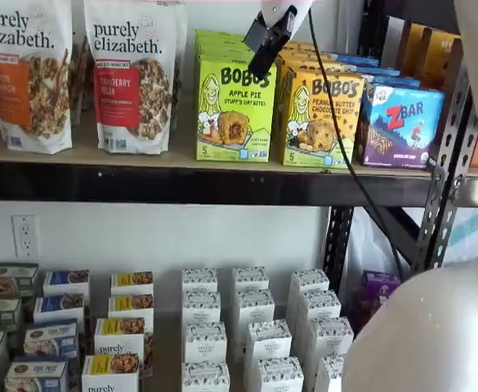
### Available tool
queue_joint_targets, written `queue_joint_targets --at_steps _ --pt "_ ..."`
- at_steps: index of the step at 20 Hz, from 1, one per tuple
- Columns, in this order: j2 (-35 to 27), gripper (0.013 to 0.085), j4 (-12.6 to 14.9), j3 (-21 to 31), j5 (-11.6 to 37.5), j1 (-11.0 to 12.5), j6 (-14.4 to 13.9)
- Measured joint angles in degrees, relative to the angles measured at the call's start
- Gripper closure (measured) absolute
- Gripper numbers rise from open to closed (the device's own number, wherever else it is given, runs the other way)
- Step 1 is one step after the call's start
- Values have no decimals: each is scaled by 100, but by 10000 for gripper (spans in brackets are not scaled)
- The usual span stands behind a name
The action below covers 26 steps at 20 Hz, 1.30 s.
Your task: Pick the green box on the top shelf, the fourth from the left
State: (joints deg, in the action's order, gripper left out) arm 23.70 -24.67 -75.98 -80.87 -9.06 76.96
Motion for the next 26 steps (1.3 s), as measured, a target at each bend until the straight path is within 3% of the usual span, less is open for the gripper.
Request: queue_joint_targets --at_steps 3,9,20,26 --pt "-139 130 -36 -121 -91 56 61" --pt "-323 130 -55 -165 221 85 138" --pt "-550 130 179 -244 523 64 187" --pt "-803 130 258 -504 291 102 237"
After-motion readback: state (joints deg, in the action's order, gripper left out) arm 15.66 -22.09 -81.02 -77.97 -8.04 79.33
